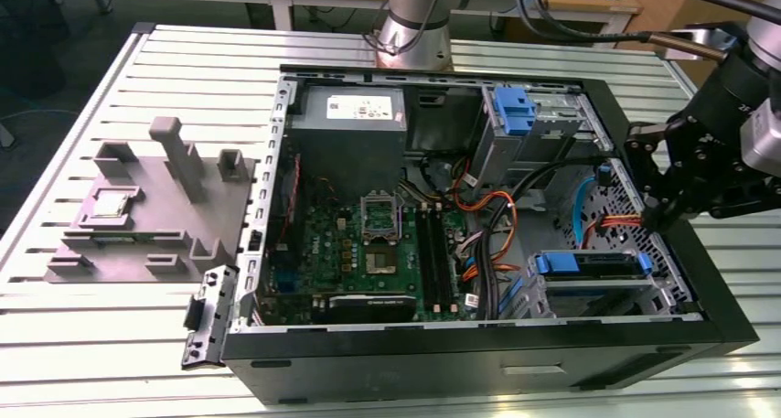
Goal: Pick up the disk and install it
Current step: 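Insert the first disk wire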
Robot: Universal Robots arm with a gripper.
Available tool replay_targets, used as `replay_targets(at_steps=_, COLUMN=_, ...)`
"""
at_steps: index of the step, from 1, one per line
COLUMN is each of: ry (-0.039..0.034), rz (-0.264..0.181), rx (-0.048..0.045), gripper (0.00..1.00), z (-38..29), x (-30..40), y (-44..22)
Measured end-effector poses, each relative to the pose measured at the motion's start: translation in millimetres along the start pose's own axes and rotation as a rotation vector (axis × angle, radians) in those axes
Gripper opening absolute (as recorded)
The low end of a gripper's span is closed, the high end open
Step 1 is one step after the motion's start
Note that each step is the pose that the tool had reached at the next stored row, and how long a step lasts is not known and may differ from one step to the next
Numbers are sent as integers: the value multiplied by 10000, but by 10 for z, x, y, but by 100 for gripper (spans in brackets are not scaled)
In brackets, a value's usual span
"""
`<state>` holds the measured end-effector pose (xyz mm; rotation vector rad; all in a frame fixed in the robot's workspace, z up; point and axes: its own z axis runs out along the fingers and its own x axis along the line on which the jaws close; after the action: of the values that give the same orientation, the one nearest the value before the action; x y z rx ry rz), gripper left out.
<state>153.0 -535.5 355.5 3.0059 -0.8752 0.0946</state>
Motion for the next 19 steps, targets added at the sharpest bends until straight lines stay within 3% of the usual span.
replay_targets(at_steps=13, ry=7, rz=188, rx=-20, gripper=17, z=-1, x=0, y=0)
replay_targets(at_steps=19, ry=14, rz=1188, rx=-80, gripper=17, z=1, x=0, y=0)
